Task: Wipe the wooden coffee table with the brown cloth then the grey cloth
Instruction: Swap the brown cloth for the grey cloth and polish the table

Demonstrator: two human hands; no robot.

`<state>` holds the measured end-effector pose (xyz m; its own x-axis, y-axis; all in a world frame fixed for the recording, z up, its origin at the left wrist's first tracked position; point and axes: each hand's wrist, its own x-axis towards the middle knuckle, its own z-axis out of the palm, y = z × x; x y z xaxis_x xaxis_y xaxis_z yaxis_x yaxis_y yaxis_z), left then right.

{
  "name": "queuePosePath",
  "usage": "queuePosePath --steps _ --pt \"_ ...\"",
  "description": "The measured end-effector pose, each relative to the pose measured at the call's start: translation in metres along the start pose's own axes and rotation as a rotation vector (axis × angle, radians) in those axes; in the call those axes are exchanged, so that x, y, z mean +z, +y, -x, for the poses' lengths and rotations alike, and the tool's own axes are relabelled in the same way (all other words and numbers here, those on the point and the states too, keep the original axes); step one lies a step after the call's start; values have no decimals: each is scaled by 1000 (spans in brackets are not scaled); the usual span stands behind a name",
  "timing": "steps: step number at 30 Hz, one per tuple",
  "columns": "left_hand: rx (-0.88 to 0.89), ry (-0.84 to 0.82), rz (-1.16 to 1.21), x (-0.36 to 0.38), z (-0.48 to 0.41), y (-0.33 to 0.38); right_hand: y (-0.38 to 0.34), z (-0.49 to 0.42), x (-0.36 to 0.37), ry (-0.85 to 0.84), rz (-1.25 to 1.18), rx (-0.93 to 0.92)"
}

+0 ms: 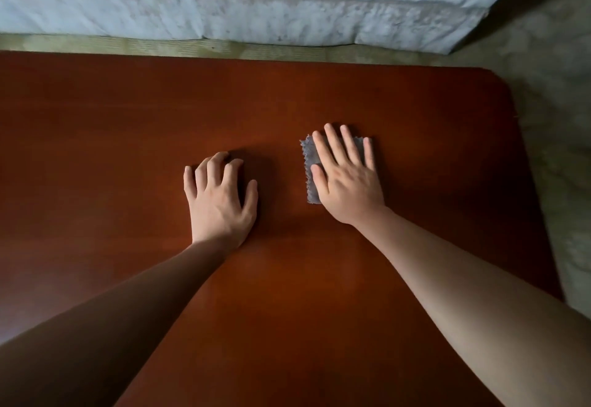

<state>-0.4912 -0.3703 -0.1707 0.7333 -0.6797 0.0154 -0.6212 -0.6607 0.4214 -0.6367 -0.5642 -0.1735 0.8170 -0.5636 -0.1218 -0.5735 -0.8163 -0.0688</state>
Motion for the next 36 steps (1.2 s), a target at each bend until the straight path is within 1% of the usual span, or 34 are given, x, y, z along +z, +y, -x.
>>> queuePosePath --steps 3,5,8,10,14,18,23,25,29,31,36 --pt "37 -35 -17 19 -1 39 65 21 -5 -15 4 90" --pt "23 -31 -28 29 -3 57 106 37 -8 -27 3 159" --pt "-25 0 -57 37 -5 69 162 60 -9 -40 25 243" --pt "-23 7 -83 38 -5 69 194 76 -10 -47 23 297" --pt "-17 20 -115 41 -4 69 236 102 -11 -41 14 370" --pt "-9 40 -120 41 -4 72 248 118 -10 -20 -1 478" --pt "4 36 -75 37 -3 66 222 120 -3 6 -41 654" --pt "32 17 -43 33 -3 61 200 120 0 -2 -30 664" --pt "138 -12 -78 16 4 32 141 114 4 -34 6 550" --pt "171 -13 -99 2 13 5 104 108 5 -35 16 509" --pt "173 -33 -169 -40 29 -74 -3 90 11 -23 24 318"
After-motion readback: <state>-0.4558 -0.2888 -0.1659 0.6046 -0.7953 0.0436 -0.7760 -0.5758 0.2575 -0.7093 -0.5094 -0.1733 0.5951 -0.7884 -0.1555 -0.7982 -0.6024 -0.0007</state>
